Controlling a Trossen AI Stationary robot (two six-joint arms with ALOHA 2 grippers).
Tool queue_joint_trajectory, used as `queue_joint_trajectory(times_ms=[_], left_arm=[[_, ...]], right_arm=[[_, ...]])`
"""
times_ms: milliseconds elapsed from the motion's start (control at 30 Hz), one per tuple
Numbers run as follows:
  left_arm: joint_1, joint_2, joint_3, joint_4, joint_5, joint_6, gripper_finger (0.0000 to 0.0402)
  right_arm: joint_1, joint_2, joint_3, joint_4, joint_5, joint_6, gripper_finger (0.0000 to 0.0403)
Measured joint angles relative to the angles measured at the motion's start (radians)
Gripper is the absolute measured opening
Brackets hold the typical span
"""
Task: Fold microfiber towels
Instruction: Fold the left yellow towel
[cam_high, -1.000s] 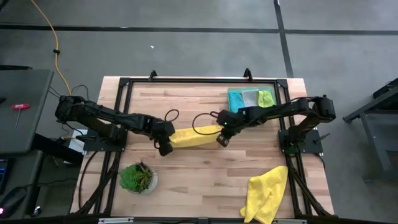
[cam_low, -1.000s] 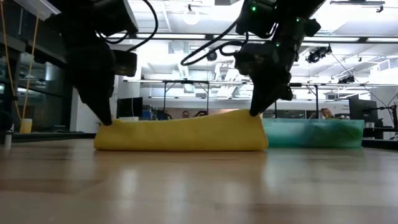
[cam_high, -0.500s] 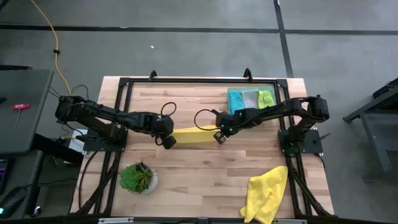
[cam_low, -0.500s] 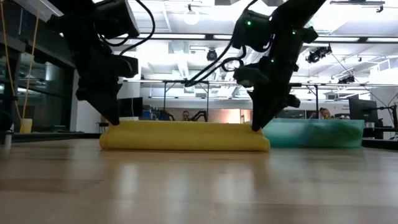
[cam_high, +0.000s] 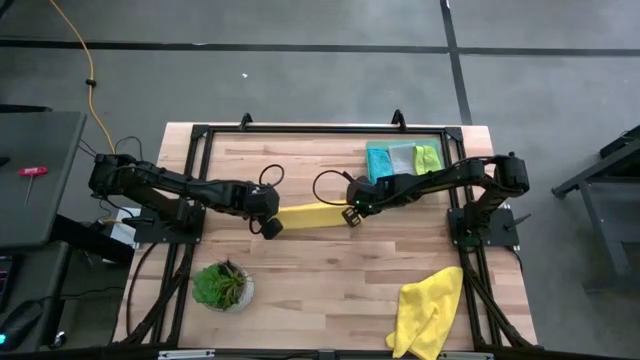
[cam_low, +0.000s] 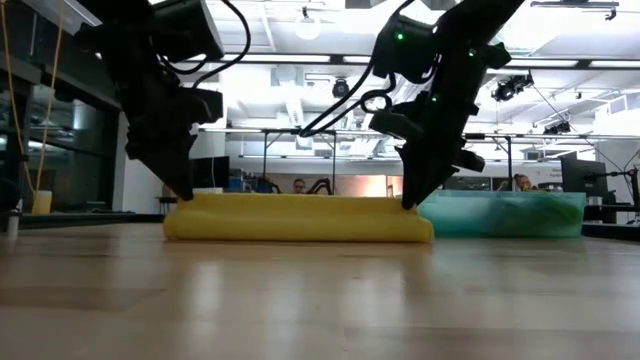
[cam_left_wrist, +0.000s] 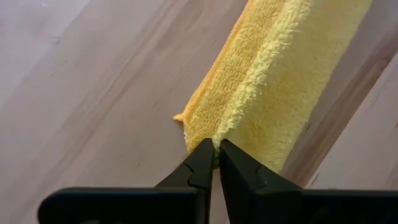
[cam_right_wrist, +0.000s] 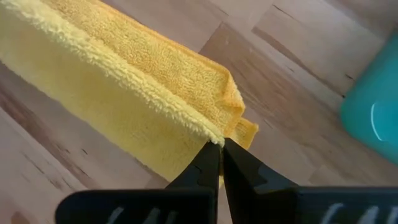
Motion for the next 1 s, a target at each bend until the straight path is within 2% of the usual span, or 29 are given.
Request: queue_joint_trajectory(times_ms=[133, 233, 433, 533, 667, 800, 900, 1000], left_arm=[[0.0, 0.0, 0.0, 0.0, -0.016, -0.007, 0.0033], [0.0, 0.0, 0.0, 0.0, -0.045, -0.008, 0.0049], [0.003, 0.0, 0.0, -0.015, -0.073, 0.0, 0.0089], [0.025, -0.012, 0.004, -0.096, -0.064, 0.016, 0.0107], [0.052, -0.065, 0.016, -0.188, -0.065, 0.012, 0.0122], [0.059, -0.132, 0.016, -0.192, -0.055, 0.011, 0.0129], [0.061, -0.159, 0.01, -0.18, -0.002, 0.005, 0.0129], [0.061, -0.166, -0.01, -0.186, 0.06, -0.022, 0.0129]], right_arm=[[0.0, 0.0, 0.0, 0.0, 0.009, 0.025, 0.0001], [0.0, 0.0, 0.0, 0.001, 0.014, 0.026, 0.0019], [0.0, 0.0, 0.0, 0.001, 0.046, 0.026, 0.0101], [-0.012, -0.02, -0.001, -0.003, 0.045, 0.018, 0.0141], [-0.036, -0.089, 0.005, -0.03, 0.006, 0.01, 0.0171], [-0.04, -0.156, 0.0, -0.126, -0.08, -0.007, 0.0181], [-0.027, -0.209, -0.055, -0.163, -0.134, 0.021, 0.0181], [-0.011, -0.273, -0.151, -0.094, -0.18, 0.105, 0.0181]])
